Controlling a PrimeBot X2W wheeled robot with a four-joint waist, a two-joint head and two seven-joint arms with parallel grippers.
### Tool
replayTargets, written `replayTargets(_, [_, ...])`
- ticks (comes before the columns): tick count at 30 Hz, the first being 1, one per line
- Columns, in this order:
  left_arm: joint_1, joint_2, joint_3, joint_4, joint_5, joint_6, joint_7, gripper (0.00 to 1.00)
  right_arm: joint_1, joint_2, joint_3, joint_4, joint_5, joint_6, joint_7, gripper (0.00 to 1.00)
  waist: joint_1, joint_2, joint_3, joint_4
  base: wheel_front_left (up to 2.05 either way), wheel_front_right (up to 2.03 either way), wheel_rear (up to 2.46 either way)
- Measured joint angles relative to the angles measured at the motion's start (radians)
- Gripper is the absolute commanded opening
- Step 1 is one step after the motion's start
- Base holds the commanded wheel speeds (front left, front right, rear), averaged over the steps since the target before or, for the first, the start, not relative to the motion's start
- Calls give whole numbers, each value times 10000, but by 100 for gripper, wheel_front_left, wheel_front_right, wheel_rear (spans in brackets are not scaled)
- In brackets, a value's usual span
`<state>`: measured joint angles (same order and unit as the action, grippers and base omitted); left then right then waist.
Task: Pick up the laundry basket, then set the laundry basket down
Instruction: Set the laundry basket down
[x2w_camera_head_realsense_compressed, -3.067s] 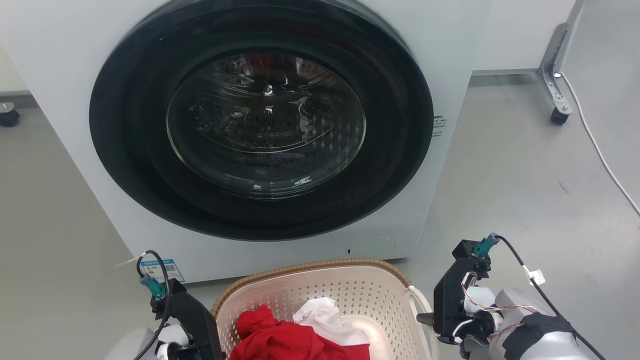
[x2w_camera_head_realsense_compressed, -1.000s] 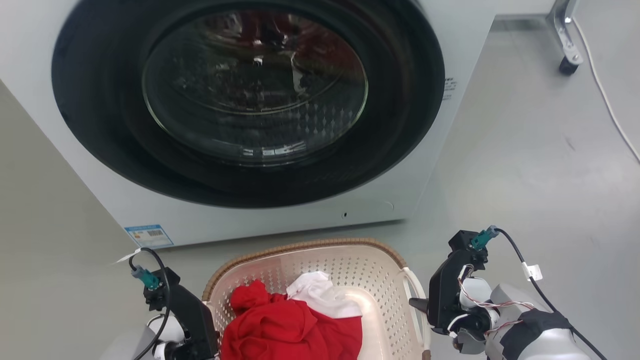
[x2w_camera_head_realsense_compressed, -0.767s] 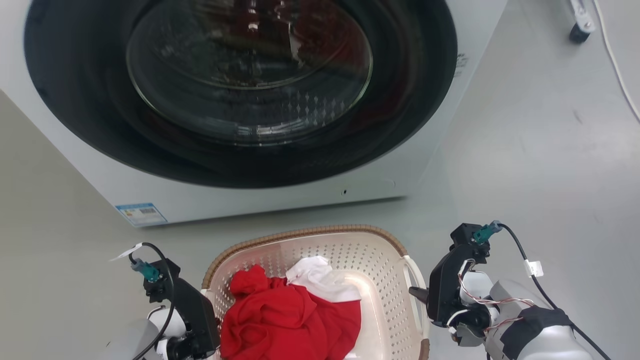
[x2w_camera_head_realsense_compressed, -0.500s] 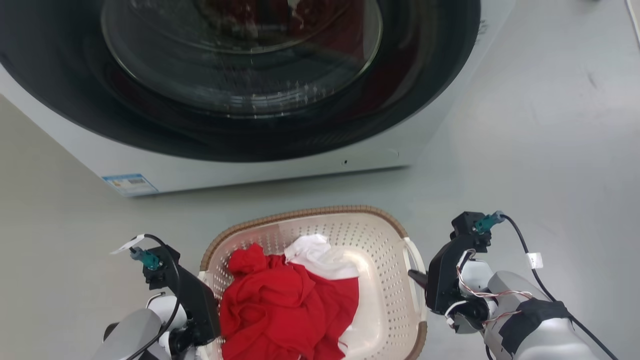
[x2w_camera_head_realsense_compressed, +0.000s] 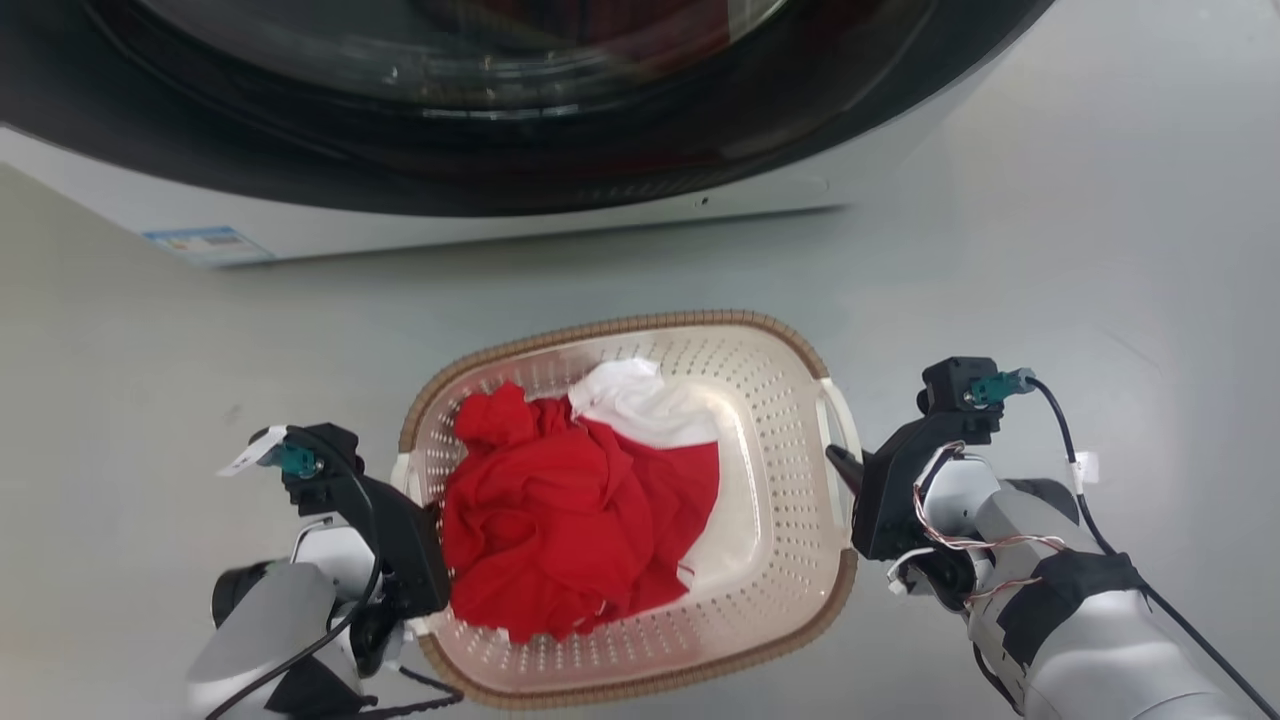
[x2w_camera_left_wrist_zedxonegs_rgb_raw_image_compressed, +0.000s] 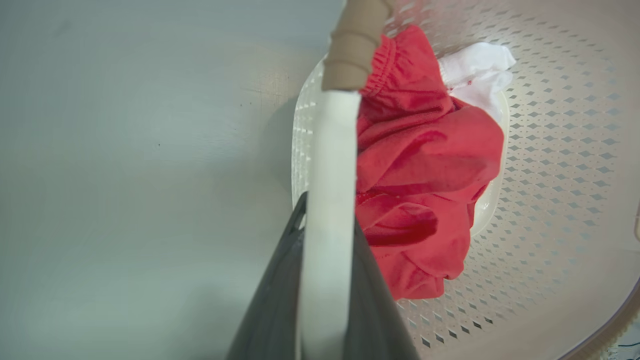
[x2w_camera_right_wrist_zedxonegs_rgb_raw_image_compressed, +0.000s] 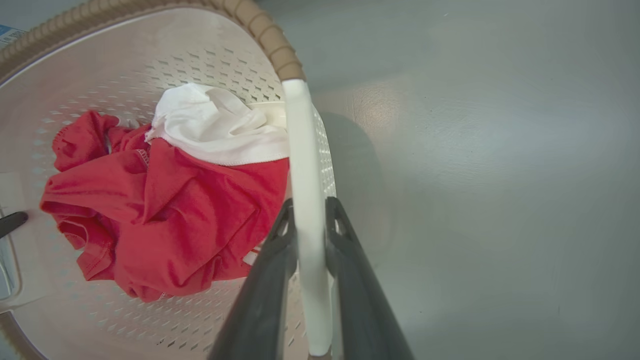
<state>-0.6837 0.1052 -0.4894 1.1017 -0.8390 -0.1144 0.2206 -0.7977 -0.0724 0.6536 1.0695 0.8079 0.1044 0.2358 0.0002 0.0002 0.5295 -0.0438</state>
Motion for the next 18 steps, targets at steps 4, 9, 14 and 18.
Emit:
replayTargets(4, [-169, -25, -12, 2, 203, 17, -403, 0, -138, -10, 31, 2, -79, 0, -399, 0, 0, 0, 385, 40, 0, 0, 0])
replayTargets(9, [-532, -44, -77, 17, 380, 90, -901, 0, -352, -25, 79, 6, -328, 0, -1085, 0, 0, 0, 967, 109, 0, 0, 0])
replayTargets(14, [-849, -58, -159, 61, 510, 88, -1358, 0, -552, -54, 186, 54, -566, 0, -1638, 0, -1, -1, 1464, 173, 0, 0, 0])
replayTargets(18, [-1046, -92, -230, 174, 665, 90, -1801, 0, -604, -50, 328, 178, -696, 0, -2082, 0, 0, -1, 1850, 224, 0, 0, 0])
